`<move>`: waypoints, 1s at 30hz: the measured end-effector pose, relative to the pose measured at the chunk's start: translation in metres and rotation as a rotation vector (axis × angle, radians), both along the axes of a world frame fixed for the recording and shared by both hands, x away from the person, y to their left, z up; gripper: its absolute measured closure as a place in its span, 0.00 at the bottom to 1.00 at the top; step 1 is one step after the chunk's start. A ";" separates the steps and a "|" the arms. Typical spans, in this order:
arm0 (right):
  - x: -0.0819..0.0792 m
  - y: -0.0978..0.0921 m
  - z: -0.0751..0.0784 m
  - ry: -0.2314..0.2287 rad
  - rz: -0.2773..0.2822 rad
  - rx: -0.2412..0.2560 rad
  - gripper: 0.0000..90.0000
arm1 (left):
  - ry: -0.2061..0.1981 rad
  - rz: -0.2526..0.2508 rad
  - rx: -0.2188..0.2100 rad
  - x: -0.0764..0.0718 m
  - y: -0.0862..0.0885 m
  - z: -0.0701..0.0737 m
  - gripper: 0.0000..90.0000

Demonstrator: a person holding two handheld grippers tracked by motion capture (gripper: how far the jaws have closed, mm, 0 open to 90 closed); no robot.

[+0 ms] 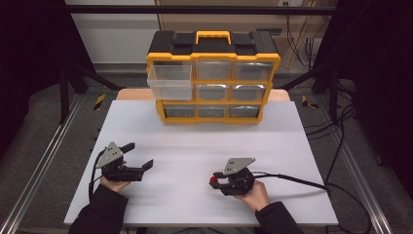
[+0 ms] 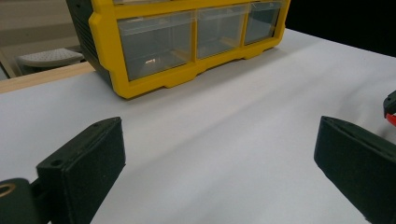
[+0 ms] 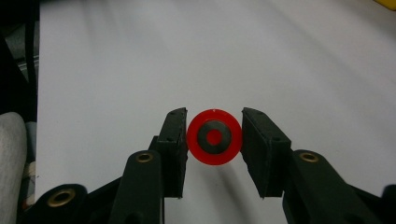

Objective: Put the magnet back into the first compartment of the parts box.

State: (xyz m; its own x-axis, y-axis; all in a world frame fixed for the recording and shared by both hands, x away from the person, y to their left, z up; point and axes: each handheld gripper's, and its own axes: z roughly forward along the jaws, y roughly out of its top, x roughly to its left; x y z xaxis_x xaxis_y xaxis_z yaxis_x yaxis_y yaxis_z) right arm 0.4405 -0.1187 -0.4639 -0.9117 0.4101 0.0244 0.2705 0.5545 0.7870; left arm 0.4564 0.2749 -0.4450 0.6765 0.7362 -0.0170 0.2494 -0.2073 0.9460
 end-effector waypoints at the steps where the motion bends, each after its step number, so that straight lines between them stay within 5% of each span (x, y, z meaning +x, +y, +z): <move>1: 0.000 0.000 0.001 0.000 -0.002 0.002 0.68 | 0.000 0.000 0.001 0.000 0.000 0.000 0.02; 30: 0.001 -0.011 0.022 -0.048 -0.030 0.053 0.68 | 0.006 -0.005 0.008 0.001 -0.002 -0.001 0.02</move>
